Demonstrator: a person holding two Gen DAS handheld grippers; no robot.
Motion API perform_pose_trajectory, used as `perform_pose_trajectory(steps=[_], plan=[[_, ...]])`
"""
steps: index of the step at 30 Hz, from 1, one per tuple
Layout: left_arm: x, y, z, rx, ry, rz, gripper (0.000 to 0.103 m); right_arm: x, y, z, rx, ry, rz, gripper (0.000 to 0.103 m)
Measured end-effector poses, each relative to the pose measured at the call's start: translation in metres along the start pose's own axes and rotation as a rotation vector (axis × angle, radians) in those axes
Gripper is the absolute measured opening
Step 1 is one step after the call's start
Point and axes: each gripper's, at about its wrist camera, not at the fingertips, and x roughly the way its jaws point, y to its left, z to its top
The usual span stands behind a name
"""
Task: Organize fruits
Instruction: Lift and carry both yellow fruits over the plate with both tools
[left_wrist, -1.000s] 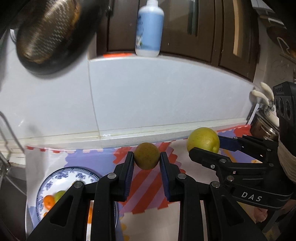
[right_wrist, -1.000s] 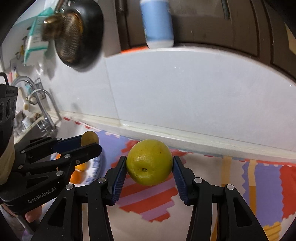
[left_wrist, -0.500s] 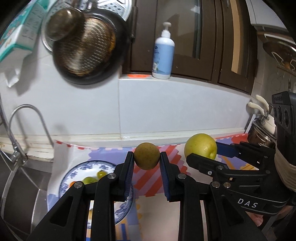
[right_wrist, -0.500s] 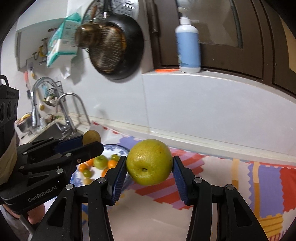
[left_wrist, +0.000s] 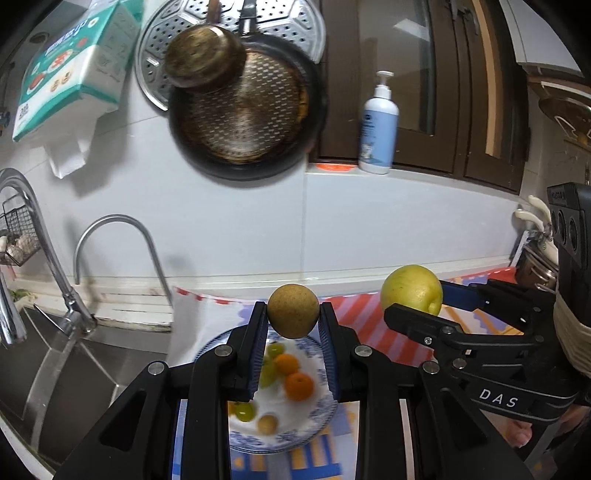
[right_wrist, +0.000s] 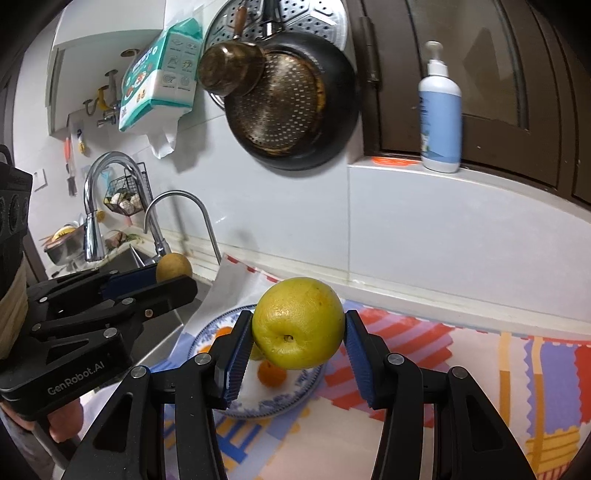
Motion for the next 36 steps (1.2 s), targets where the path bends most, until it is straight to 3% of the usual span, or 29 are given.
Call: perform_pose_trajectory(steps=[7, 21, 29, 36], plan=[[0.017, 0.036, -0.002, 0.004, 0.038, 0.002, 0.028, 0.036, 0.024, 0.003, -0.001, 0.048, -0.01, 0.05], [0.07, 0.083, -0.029, 0.021, 0.17, -0.041, 0.028, 0.111, 0.057, -0.025, 0.021, 0.213, 0.027, 0.05], [0.101, 0.088, -0.052, 0.029, 0.247, -0.122, 0.028, 0.145, 0.062, -0.052, 0.034, 0.316, 0.035, 0.05], [0.117, 0.083, -0.07, 0.042, 0.305, -0.177, 0.028, 0.152, 0.06, -0.063, 0.032, 0.334, 0.02, 0.05]])
